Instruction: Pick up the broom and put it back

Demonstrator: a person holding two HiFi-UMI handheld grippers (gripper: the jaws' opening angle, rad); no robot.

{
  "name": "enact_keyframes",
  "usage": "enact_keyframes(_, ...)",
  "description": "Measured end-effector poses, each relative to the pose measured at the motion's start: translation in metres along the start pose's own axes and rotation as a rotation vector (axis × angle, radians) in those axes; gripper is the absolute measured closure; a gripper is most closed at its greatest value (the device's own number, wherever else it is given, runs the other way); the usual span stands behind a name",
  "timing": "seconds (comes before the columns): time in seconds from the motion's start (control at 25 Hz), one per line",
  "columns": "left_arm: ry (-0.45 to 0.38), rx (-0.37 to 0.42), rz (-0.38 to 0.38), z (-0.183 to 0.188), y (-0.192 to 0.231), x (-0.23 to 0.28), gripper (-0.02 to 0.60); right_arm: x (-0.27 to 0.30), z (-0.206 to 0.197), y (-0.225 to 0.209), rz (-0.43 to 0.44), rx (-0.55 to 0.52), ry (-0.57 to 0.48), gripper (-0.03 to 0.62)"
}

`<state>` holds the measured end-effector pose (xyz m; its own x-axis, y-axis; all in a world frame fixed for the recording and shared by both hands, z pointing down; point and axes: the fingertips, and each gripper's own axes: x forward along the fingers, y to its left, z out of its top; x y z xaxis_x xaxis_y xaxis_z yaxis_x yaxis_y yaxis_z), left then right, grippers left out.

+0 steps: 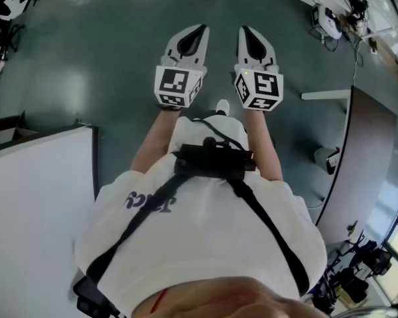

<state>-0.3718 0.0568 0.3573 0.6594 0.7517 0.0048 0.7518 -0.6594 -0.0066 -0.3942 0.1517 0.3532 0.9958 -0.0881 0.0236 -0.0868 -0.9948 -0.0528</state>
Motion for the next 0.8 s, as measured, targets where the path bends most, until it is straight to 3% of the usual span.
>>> enact_keyframes(0.4, -0.029, -0.040, 0.035, 0.011, -0.010, 0.093, 0.572, 0.045, 0.018, -0.090, -0.003, 0.013, -0.016, 0.588)
enact_keyframes(0.6, -0.015, -0.062, 0.061, 0.001, -0.015, 0.138, 0.572, 0.067, 0.008, -0.140, -0.017, 0.061, 0.007, 0.588)
enact_keyframes(0.8, 0.006, -0.070, 0.083, -0.010, -0.018, 0.166, 0.572, 0.082, -0.007, -0.159, 0.020, 0.066, 0.042, 0.586)
